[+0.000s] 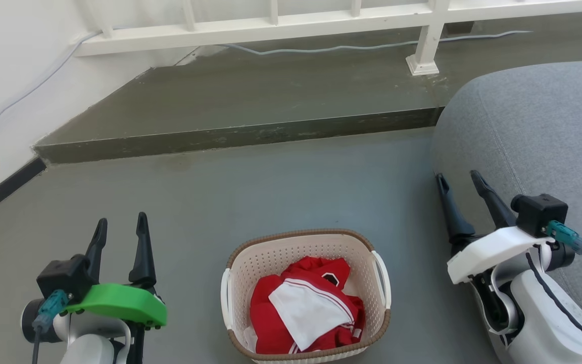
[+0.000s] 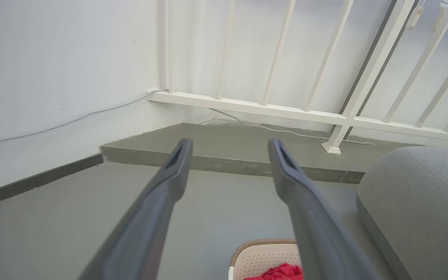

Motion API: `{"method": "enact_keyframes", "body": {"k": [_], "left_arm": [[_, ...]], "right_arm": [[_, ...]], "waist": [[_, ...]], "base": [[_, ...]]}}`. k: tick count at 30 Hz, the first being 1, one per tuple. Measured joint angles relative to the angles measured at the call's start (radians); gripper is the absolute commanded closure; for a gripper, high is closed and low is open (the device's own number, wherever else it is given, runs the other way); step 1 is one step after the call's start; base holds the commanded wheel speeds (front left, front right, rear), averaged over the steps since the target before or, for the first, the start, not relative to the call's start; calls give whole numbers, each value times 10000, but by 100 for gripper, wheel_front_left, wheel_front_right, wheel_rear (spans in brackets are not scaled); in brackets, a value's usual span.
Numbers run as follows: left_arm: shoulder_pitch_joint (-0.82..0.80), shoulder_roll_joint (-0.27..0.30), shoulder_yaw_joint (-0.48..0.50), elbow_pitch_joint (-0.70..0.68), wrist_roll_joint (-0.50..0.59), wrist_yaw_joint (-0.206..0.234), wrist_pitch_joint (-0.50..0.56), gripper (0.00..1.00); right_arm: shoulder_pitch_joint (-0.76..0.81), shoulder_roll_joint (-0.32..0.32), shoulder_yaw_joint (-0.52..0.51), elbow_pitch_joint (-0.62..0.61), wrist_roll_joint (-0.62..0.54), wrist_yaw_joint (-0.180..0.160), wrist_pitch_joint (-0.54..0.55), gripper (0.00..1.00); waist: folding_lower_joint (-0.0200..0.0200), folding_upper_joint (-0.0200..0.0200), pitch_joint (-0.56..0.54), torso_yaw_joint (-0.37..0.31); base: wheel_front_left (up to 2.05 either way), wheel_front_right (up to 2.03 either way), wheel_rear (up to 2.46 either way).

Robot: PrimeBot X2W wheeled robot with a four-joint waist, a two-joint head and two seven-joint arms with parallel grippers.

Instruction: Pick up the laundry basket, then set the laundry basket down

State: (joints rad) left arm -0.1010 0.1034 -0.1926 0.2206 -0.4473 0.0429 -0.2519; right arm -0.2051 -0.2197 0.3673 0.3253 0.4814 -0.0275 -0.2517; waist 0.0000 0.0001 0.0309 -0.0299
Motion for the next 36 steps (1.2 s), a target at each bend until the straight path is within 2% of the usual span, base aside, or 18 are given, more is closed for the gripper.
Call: {"method": "enact_keyframes", "body": {"k": [15,36], "left_arm": [[625,-278,550,-596,566,-334,0,0],[856,-508,924,-736,1001,-746,0,0]], "right_arm": [[700,284,-430,-447,-493,15,0,0],[973,516,-869,-571,-884,351,0,0]], "waist": [[0,0,13,-25],[0,0,-1,-46]], "base": [[0,0,0],[0,0,0]]}}
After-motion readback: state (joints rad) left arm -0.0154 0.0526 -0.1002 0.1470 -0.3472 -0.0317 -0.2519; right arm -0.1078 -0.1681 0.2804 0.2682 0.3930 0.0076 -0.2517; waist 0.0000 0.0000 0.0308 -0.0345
